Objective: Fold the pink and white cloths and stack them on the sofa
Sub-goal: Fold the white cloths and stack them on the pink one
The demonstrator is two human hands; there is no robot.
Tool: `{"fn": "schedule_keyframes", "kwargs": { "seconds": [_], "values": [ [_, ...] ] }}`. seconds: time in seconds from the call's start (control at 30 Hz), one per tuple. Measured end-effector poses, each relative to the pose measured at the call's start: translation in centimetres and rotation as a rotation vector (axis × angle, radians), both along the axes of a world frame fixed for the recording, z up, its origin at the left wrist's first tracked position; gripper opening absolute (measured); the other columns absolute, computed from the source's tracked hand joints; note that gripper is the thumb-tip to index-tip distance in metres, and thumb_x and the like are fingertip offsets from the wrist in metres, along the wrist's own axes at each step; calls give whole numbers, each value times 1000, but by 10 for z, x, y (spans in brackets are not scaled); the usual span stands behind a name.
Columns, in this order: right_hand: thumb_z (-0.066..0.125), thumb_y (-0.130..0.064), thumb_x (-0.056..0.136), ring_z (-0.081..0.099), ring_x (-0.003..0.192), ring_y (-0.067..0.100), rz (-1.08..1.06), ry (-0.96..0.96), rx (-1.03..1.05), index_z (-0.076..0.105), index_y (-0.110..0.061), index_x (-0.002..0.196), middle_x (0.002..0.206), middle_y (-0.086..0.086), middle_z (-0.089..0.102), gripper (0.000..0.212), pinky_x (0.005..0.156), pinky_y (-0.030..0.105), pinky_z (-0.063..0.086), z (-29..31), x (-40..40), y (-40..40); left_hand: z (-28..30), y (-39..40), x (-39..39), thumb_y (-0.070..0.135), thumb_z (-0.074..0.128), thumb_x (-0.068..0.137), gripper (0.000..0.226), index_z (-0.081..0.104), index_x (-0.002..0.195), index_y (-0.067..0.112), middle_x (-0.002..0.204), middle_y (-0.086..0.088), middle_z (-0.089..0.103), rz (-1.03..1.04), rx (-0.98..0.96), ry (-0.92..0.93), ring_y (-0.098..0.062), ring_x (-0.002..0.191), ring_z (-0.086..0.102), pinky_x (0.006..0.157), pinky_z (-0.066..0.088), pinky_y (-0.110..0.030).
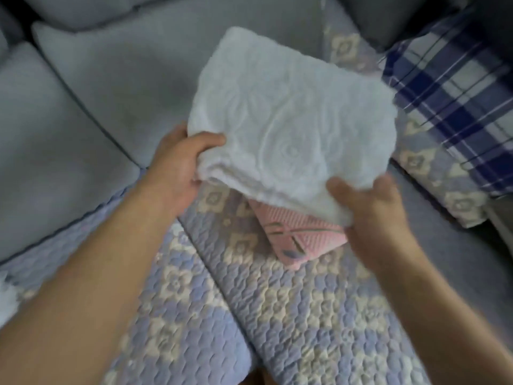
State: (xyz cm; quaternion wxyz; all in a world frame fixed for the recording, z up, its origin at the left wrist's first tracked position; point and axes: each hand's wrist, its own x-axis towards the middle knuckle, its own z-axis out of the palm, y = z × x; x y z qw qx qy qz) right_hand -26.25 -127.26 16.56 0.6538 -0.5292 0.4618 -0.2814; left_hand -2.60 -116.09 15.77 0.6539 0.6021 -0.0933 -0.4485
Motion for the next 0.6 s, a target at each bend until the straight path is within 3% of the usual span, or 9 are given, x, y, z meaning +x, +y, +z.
{"fn": "schedule_keyframes", "kwargs": {
  "seconds": [0.1,0.17,0.2,0.27,0.37,0.43,0.5,0.53,0.6],
  "values": [
    [76,-5,82,68,110,20,-191,-3,98,57,-21,131,121,-2,70,54,93,45,56,-44,-9,25,-12,-54,25,2,68,83,47,61,129,2,114,-14,72,-197,74,-91,-25,96,71,82,59,-35],
    [75,-3,83,66,110,13,-290,3,222,52,-25,135,125,-7,67,61,87,29,58,-71,-1,41,-44,-79,24,20,73,87,42,60,127,15,103,-3,74,-136,176,-69,-19,87,71,69,61,-32],
    [74,-3,84,66,111,13,-304,-13,314,52,-26,137,127,-6,67,63,89,30,58,-84,6,49,-63,-84,16,33,74,87,40,61,123,20,93,0,74,-99,260,-10,-16,78,71,59,58,-29],
    [71,-6,88,66,116,20,-303,-106,556,52,-29,138,131,-2,66,58,99,48,54,-109,16,60,-101,-79,-17,54,71,85,40,63,112,25,81,1,72,-123,433,170,-16,63,69,54,54,-28],
    [66,-25,96,73,100,26,-34,120,755,61,-21,123,115,9,73,28,89,47,59,-102,-1,41,-137,-66,-66,57,78,75,53,67,116,24,99,-3,77,-148,491,248,-24,82,75,73,61,-44],
    [62,-35,98,74,74,20,344,462,615,69,-13,98,87,10,77,23,76,39,61,-85,-25,22,-150,-71,-75,50,83,66,64,66,120,23,106,-8,76,-1,465,216,-29,89,75,79,60,-53],
    [56,-35,99,67,58,15,415,740,180,68,-12,78,66,3,72,33,63,31,56,-62,-40,-3,-153,-79,-78,43,81,73,54,68,119,18,105,-10,77,46,429,301,-31,92,75,83,60,-50],
    [54,-34,99,65,62,17,330,792,-71,66,-14,76,67,1,70,33,60,31,51,-54,-41,-18,-151,-82,-81,39,78,79,46,70,117,16,105,-10,77,46,419,349,-31,94,74,85,59,-47],
    [52,-33,99,63,90,24,137,778,-463,66,-19,98,96,1,69,20,75,34,48,-53,-32,-48,-149,-87,-90,30,75,81,40,71,116,11,104,-12,77,100,405,395,-32,95,74,87,59,-47]
  ]
}}
